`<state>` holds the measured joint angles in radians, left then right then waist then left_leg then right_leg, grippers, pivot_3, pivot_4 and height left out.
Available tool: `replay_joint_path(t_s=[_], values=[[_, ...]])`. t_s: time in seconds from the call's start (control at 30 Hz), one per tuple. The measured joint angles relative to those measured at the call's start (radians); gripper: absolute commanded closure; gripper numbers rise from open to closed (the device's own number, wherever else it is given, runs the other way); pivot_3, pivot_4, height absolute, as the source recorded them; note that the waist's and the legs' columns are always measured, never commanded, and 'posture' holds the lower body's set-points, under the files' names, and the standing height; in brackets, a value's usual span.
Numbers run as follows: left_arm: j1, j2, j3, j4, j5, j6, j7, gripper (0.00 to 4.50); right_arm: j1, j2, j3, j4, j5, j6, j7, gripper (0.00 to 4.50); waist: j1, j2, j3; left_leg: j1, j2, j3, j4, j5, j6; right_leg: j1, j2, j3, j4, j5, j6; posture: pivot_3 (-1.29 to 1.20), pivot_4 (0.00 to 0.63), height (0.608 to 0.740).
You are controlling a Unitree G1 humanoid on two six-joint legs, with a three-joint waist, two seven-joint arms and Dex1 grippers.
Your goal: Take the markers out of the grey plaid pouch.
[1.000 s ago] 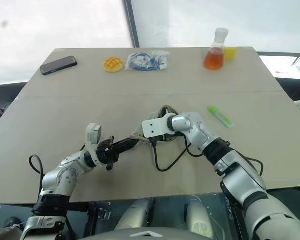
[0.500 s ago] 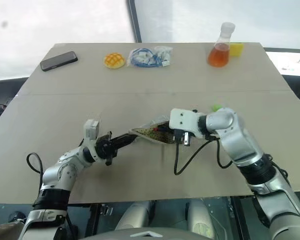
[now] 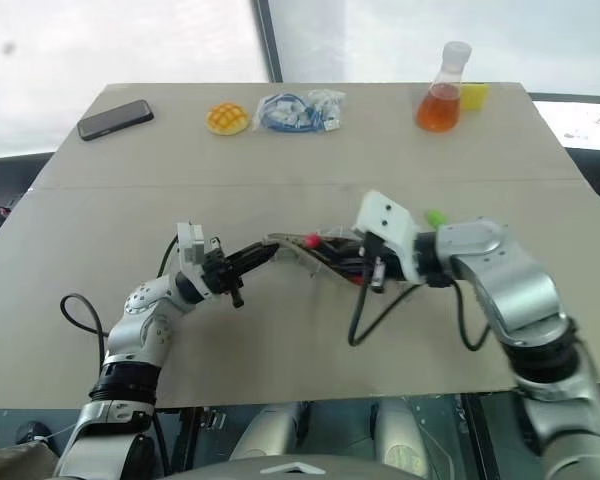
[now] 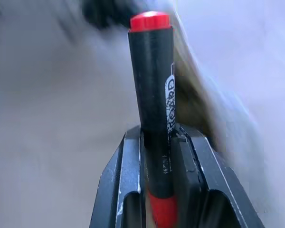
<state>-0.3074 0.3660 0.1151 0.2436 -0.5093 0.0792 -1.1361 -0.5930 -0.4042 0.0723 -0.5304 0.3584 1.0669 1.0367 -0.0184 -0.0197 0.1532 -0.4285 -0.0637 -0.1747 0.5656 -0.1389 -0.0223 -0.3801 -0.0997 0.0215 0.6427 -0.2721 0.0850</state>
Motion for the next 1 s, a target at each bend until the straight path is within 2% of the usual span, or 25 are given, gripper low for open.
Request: replay_joint_path(t_s=[0.07, 0.17, 0.23, 0.3, 0.4, 0.53, 0.67, 0.8, 0.93, 1.0], values=[[-0.006, 0.005, 0.001, -0.002, 0.019, -0.019, 0.034, 4.50, -0.075, 0.060, -0.134, 0.011, 0.074, 0.036, -0.074, 4.09, 0.002, 0.000, 0.000, 0.000, -0.001, -0.001, 0.001, 0.000, 0.000, 0.000, 0.000, 0.000, 0.000, 0.000, 0.000, 0.00, 0.150, 0.740], [0.000, 0.038, 0.020, -0.002, 0.039, -0.044, 0.068, 4.50, -0.155, 0.067, -0.334, 0.031, 0.146, 0.092, -0.179, 4.09, 0.009, -0.001, 0.000, 0.000, -0.002, -0.002, 0.002, 0.000, 0.000, 0.000, 0.000, -0.001, 0.000, 0.000, 0.000, 0.00, 0.150, 0.740], [0.008, 0.064, 0.044, -0.002, 0.053, -0.073, 0.088, 4.50, -0.172, 0.052, -0.440, 0.040, 0.191, 0.143, -0.246, 4.09, 0.008, -0.001, 0.000, 0.000, -0.002, -0.001, 0.001, 0.000, 0.000, 0.000, 0.000, -0.001, 0.000, 0.000, 0.000, 0.00, 0.150, 0.740], [0.017, 0.078, 0.059, -0.002, 0.070, -0.110, 0.109, 4.50, -0.167, -0.021, -0.483, 0.059, 0.195, 0.173, -0.304, 4.09, 0.007, -0.001, 0.000, -0.001, -0.002, -0.001, 0.001, 0.000, 0.000, 0.000, -0.001, -0.001, 0.000, 0.000, 0.000, 0.00, 0.150, 0.740], [0.037, 0.083, 0.084, -0.007, 0.097, -0.152, 0.174, 4.50, -0.030, -0.222, -0.408, 0.121, 0.113, 0.152, -0.354, 4.09, 0.008, -0.001, 0.000, -0.001, -0.002, 0.000, 0.001, 0.000, 0.000, 0.000, -0.002, -0.001, 0.000, 0.000, 0.000, 0.00, 0.150, 0.740], [0.048, 0.083, 0.092, -0.039, 0.119, -0.162, 0.239, 4.50, 0.137, -0.316, -0.281, 0.226, 0.029, 0.100, -0.374, 4.09, 0.002, -0.001, 0.000, -0.001, -0.002, 0.002, 0.001, 0.000, 0.000, 0.000, -0.002, 0.000, 0.000, 0.000, 0.000, 0.00, 0.150, 0.740], [0.060, 0.083, 0.103, -0.052, 0.135, -0.176, 0.294, 4.50, 0.282, -0.397, -0.217, 0.267, -0.009, 0.013, -0.348, 4.09, 0.001, 0.000, 0.001, 0.000, -0.002, 0.002, 0.001, 0.000, 0.001, 0.000, -0.002, 0.001, 0.000, 0.000, 0.001, 0.00, 0.150, 0.740], [0.072, 0.089, 0.104, -0.052, 0.143, -0.195, 0.304, 4.50, 0.297, -0.430, -0.140, 0.272, -0.046, -0.060, -0.340, 4.09, 0.000, -0.001, 0.000, 0.001, -0.001, 0.002, 0.003, 0.000, 0.001, 0.002, -0.001, 0.000, 0.000, 0.000, 0.001, 0.00, 0.150, 0.740], [0.073, 0.112, 0.109, -0.019, 0.176, -0.240, 0.323, 4.50, 0.294, -0.438, -0.029, 0.327, -0.095, -0.136, -0.326, 2.30, 0.005, -0.001, 0.000, -0.001, -0.001, 0.001, 0.006, 0.000, 0.001, 0.003, -0.001, -0.001, 0.000, 0.000, 0.001, 0.00, 0.150, 0.740], [0.064, 0.131, 0.113, 0.012, 0.191, -0.273, 0.326, 4.50, 0.294, -0.435, -0.024, 0.337, -0.114, -0.172, -0.327, 1.43, 0.004, -0.001, 0.000, -0.001, -0.001, 0.001, 0.006, 0.000, 0.001, 0.003, -0.001, -0.001, 0.000, 0.000, 0.001, 0.00, 0.150, 0.740]])
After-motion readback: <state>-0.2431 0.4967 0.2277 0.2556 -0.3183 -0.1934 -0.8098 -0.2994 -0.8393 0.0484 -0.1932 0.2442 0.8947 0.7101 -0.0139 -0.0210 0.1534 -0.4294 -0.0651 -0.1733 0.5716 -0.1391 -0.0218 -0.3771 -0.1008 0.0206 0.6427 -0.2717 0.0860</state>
